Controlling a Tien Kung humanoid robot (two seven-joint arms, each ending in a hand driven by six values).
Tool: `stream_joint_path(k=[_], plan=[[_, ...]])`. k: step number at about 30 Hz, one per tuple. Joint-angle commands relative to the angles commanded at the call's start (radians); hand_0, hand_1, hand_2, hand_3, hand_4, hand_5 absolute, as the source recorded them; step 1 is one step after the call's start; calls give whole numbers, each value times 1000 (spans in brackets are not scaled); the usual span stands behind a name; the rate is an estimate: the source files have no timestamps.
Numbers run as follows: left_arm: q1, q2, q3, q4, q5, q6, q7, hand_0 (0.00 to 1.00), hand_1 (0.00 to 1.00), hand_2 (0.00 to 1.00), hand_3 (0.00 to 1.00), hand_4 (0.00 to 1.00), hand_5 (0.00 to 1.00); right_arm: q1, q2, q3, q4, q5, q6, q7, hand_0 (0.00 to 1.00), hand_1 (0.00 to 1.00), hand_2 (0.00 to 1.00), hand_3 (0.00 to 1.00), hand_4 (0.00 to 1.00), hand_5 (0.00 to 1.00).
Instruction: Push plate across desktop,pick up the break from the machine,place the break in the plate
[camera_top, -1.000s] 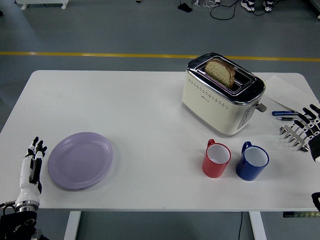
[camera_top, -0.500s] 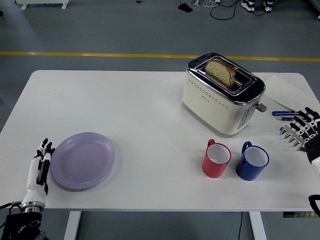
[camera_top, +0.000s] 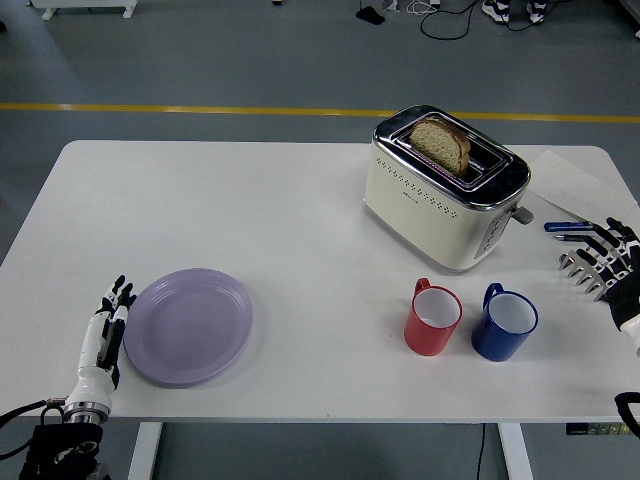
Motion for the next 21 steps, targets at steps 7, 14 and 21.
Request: stream_joint_path(k=[7,14,21], plan=[[-16,6,38,-21,-17,-9,-2,906,911,990,998,494,998,6,1,1,0,0,0,0,693,671,668,646,502,510],[-19,10,65,-44,-63,-27,-5,883,896,987,998,495,998,11,1,2,0,0,0,0,694,671,668,646,506,511],[-19,13,82,-59,-107,-49,-7,860,881,983,998,495,998,12,2,2,0,0,0,1,695,670,667,646,509,512]])
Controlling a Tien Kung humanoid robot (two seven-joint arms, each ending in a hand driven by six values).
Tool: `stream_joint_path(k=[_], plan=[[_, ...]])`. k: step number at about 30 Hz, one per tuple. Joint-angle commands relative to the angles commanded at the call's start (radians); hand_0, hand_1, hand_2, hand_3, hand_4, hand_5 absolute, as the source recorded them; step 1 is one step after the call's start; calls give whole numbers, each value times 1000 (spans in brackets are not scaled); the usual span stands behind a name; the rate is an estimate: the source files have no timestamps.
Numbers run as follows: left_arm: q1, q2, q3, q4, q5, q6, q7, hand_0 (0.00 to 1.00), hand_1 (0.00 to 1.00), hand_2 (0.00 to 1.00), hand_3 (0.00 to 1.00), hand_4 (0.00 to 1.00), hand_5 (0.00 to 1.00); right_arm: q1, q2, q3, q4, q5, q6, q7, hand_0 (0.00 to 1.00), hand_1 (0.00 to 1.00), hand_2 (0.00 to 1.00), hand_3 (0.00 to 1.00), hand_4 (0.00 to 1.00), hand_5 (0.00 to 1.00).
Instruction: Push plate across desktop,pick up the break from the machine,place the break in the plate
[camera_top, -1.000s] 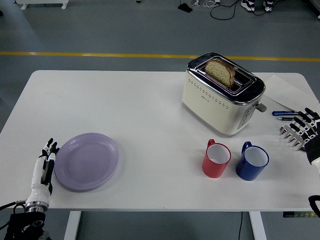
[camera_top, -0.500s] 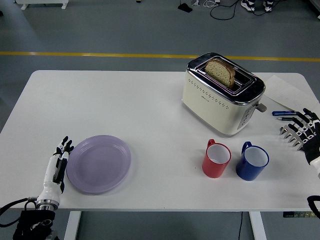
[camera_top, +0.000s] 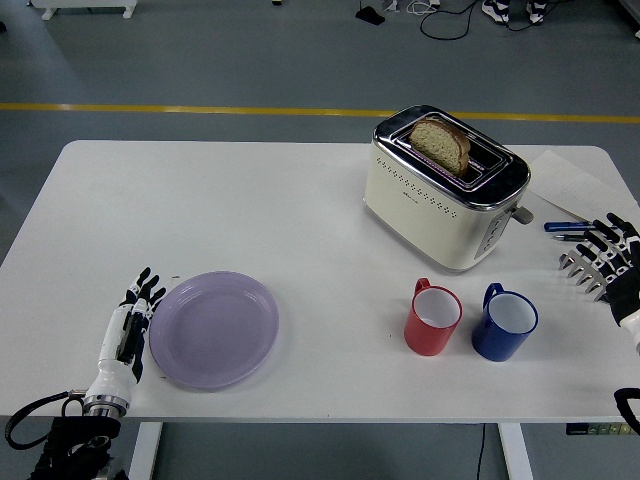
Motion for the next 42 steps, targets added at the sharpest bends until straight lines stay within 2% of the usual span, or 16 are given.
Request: stream_joint_path(k=[15,29,42], plan=[[-4,2,20,-17,-58,-45,12,835,859,960,971,490,998,2,0,1,0,0,0,0,695,670,667,646,511,513],[-8,4,40,-32,-124,-66,13,815,847,954,951,492,998,4,1,0,0,1,0,0,694,668,666,647,512,516],[-17,3,81,-42,-231,-85,4,813,846,951,948,493,998,5,0,-2,-1,1,0,0,692,667,665,646,509,513]])
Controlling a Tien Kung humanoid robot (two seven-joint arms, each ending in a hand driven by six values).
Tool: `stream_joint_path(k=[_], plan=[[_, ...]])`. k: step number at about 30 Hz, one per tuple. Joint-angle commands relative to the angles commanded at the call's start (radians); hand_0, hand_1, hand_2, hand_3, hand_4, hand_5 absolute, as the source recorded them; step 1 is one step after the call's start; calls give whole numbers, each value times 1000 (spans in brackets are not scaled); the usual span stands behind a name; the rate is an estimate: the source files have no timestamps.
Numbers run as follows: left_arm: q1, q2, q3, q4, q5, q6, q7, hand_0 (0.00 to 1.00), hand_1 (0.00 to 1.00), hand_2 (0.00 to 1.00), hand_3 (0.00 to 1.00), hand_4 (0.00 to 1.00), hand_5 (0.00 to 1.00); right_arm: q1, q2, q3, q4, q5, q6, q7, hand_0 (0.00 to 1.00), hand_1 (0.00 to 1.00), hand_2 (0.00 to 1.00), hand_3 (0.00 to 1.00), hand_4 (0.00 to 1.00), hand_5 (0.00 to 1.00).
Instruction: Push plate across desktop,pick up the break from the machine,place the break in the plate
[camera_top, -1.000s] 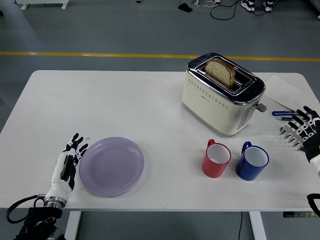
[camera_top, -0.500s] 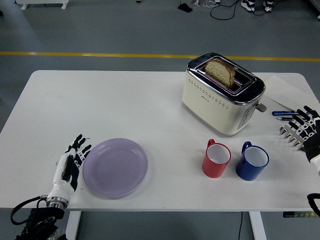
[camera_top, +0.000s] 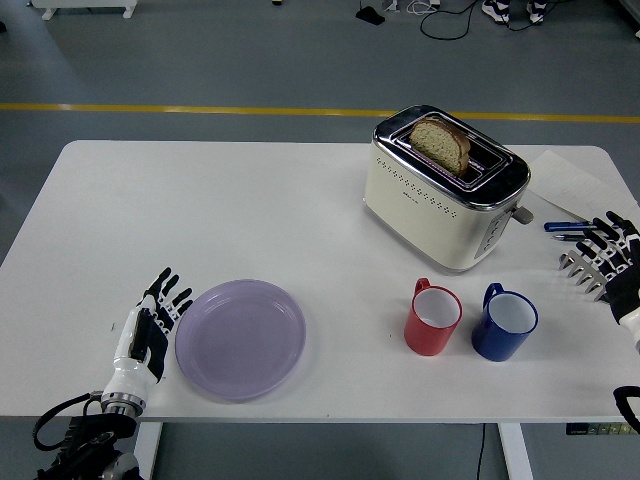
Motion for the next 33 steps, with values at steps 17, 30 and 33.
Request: stream_joint_path(k=[17,30,33], plan=[[-26,-15,42,34,-38,-15,4,809,841,946,941,495,998,-7,-1,-11,-2,1,0,0,692,667,664,645,501,516],[-59,-26,86,53,-59,-30,10,806,839,941,933,496,998,-11,0,-15,-2,1,0,0,692,669,663,644,499,514],[-72,-30,94,63,-64,-32,10,806,839,941,933,496,998,-8,0,-15,-2,1,0,0,692,669,663,644,499,514]])
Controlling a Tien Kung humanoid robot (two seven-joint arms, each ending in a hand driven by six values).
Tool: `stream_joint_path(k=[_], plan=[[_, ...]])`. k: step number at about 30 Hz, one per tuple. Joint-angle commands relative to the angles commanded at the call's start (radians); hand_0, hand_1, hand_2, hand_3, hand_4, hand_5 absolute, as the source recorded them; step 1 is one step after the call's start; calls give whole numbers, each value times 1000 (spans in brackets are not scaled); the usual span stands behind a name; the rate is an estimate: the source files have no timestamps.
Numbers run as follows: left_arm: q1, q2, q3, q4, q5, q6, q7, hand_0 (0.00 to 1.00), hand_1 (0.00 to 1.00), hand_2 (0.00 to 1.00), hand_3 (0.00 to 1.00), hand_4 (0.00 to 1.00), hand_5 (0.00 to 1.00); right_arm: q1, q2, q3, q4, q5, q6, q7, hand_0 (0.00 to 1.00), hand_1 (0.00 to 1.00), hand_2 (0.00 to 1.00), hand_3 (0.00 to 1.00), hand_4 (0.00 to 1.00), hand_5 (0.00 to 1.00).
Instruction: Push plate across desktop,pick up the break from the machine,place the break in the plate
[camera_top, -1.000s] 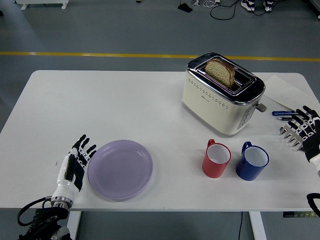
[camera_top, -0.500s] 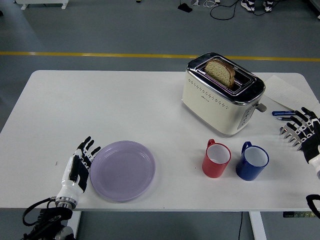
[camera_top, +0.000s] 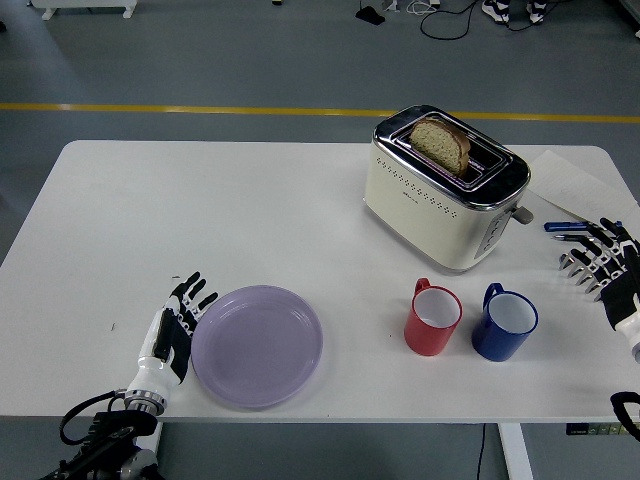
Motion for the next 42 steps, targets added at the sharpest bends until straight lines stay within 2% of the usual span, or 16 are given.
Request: stream_joint_path(k=[10,25,42], plan=[[-40,-10,40,21,-13,-10,4,803,836,940,931,495,998,7,1,0,0,0,0,0,693,669,663,645,500,513],[-74,-17,90,40,-41,-35,15,800,834,937,927,496,998,10,2,1,0,0,0,0,694,670,664,644,501,509],[-123,-55,116,99,-52,-44,16,801,831,936,925,492,998,11,5,3,0,0,0,1,695,670,664,646,509,513]])
